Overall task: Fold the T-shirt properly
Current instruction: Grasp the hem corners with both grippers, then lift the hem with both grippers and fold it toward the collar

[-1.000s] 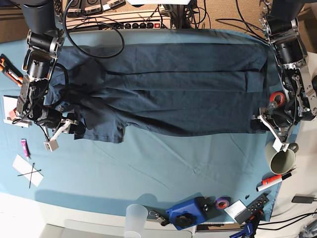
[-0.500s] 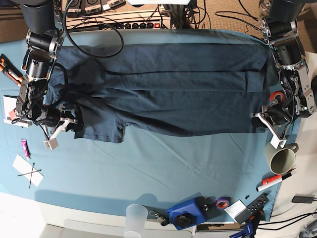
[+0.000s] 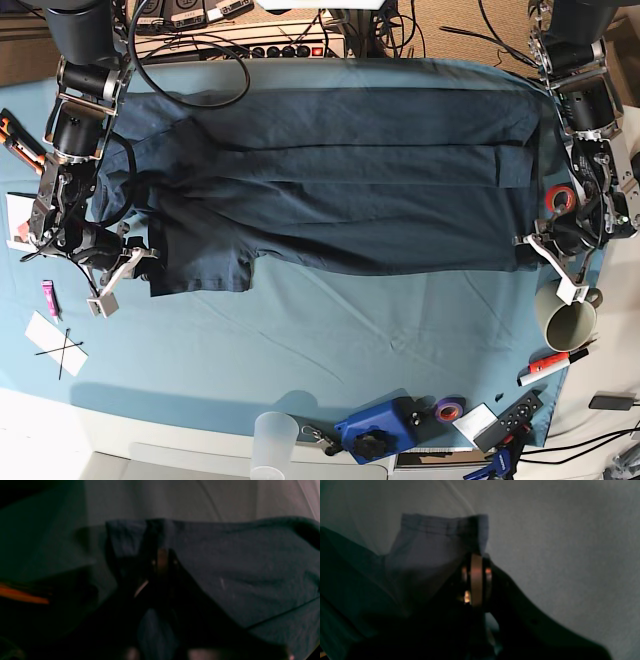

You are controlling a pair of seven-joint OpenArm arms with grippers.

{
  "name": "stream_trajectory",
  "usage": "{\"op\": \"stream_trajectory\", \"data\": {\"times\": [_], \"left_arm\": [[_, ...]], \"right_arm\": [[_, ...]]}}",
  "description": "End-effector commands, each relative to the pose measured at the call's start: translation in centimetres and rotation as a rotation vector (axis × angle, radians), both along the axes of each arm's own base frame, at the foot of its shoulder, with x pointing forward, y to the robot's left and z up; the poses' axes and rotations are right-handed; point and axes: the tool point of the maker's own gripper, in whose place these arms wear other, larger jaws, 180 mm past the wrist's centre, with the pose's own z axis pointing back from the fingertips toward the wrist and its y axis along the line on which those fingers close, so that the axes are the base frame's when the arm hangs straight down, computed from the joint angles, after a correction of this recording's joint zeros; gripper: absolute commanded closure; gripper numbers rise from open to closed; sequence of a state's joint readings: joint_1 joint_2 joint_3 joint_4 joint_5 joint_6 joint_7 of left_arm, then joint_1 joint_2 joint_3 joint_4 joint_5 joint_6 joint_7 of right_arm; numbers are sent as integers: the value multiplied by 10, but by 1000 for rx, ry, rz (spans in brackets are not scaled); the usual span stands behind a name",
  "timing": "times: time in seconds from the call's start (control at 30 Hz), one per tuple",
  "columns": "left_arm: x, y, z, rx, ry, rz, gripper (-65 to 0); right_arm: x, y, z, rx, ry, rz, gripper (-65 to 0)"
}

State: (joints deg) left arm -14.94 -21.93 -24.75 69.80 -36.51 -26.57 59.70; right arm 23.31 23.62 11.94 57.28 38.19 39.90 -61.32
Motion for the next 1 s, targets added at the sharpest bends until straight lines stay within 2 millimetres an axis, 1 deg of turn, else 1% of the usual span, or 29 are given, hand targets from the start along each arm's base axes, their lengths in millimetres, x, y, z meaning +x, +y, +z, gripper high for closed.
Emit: {"op": "stream_trajectory", "data": {"times": [0.0, 0.13, 0.17, 0.23, 0.27, 0.3, 0.4, 0.47, 0.6, 0.7, 0.97], "left_arm": [[15, 11, 24, 21, -77, 7, 0], [14, 10, 25, 32, -87, -24, 0], [14, 8, 26, 36, -98, -45, -76], [19, 11, 29, 39, -123, -21, -244], [22, 15, 30, 51, -137, 7, -303], [25, 22, 31, 73, -147, 37, -337], [28, 38, 29, 163, -155, 78, -345], [25, 41, 25, 194, -141, 68, -345], [24, 32, 25, 198, -155, -1, -345], [25, 31, 23, 186, -161, 3, -345], [14, 34, -4, 159, -84, 18, -345]], "right_arm": [[12, -8, 21, -6, -61, -10, 0], [12, -8, 20, -8, -56, -7, 0], [11, -8, 20, -8, -53, -7, 0], [11, -8, 20, -9, -50, -6, 0], [10, -8, 19, -10, -46, -4, 0], [10, -8, 18, -11, -41, -2, 0], [6, -8, 15, -17, -18, 6, 0], [6, -8, 15, -19, -14, 7, 0], [6, -8, 15, -18, -15, 7, 0], [5, -8, 15, -18, -13, 8, 0], [1, -8, 12, -25, 13, 17, 0]]}}
